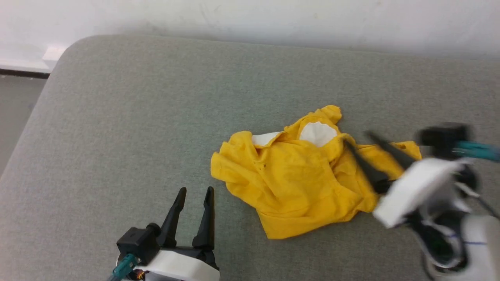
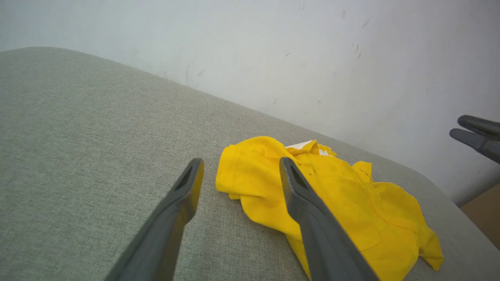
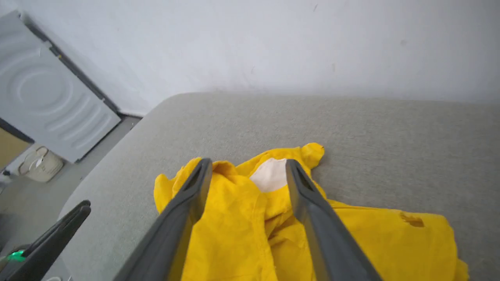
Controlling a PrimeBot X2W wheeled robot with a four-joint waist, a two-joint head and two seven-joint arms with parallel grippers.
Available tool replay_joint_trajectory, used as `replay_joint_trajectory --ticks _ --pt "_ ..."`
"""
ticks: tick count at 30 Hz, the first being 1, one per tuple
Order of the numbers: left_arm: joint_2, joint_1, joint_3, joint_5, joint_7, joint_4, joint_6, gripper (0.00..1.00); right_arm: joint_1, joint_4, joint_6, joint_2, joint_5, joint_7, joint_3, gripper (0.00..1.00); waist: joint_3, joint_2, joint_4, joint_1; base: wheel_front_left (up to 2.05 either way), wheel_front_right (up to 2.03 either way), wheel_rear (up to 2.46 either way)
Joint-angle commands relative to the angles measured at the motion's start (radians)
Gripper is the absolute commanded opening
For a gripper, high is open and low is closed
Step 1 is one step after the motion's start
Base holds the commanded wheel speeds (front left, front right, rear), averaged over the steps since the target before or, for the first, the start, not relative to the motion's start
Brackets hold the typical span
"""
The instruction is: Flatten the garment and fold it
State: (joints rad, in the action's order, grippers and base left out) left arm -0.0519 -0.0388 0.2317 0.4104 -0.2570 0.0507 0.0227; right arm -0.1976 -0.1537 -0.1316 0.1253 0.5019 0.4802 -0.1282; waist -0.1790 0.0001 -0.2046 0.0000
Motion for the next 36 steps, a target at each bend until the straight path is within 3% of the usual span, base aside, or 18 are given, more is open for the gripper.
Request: replay_joint_trajectory --ticks 1,6,8,10,15,21,27,36 --pt "0.002 -0.005 -0.005 -0.010 -0.005 -0.001 0.001 1.00 0.031 -0.020 0.001 -0.015 -0.012 -0.023 0.054 1.00 0.012 -0.0001 0.016 0.0000 0.00 0.00 0.00" --pt "0.001 -0.025 -0.023 -0.020 -0.005 -0.010 0.004 1.00 0.170 -0.097 0.001 -0.068 -0.130 -0.172 0.344 1.00 0.021 -0.0001 0.042 0.0000 0.00 0.00 0.00" --pt "0.000 -0.035 -0.030 -0.024 -0.005 -0.015 0.005 1.00 0.230 -0.103 0.001 -0.073 -0.181 -0.236 0.414 1.00 0.024 -0.0001 0.053 0.0000 0.00 0.00 0.00" --pt "-0.002 -0.047 -0.041 -0.027 -0.005 -0.022 0.006 1.00 0.286 -0.072 0.001 -0.074 -0.152 -0.294 0.461 1.00 0.028 -0.0001 0.065 0.0000 0.00 0.00 0.00" --pt "-0.006 -0.067 -0.066 -0.031 -0.005 -0.028 -0.017 1.00 0.373 0.006 0.001 -0.075 -0.107 -0.383 0.454 1.00 0.034 -0.0001 0.103 0.0000 0.00 0.00 0.00" --pt "-0.037 -0.002 -0.059 -0.066 0.057 -0.024 -0.039 1.00 0.354 0.058 0.001 -0.075 -0.094 -0.431 0.426 1.00 0.031 -0.0001 0.119 0.0000 0.00 0.00 0.00" --pt "-0.107 0.163 -0.043 -0.107 0.273 0.036 -0.052 1.00 0.330 0.065 0.001 -0.075 -0.115 -0.425 0.423 1.00 0.011 -0.0001 0.104 0.0000 0.00 0.00 0.00" --pt "-0.149 0.318 -0.002 -0.073 0.583 0.126 -0.012 1.00 0.308 0.072 0.001 -0.075 -0.119 -0.398 0.399 1.00 -0.025 -0.0001 0.104 0.0000 0.00 0.00 0.00"
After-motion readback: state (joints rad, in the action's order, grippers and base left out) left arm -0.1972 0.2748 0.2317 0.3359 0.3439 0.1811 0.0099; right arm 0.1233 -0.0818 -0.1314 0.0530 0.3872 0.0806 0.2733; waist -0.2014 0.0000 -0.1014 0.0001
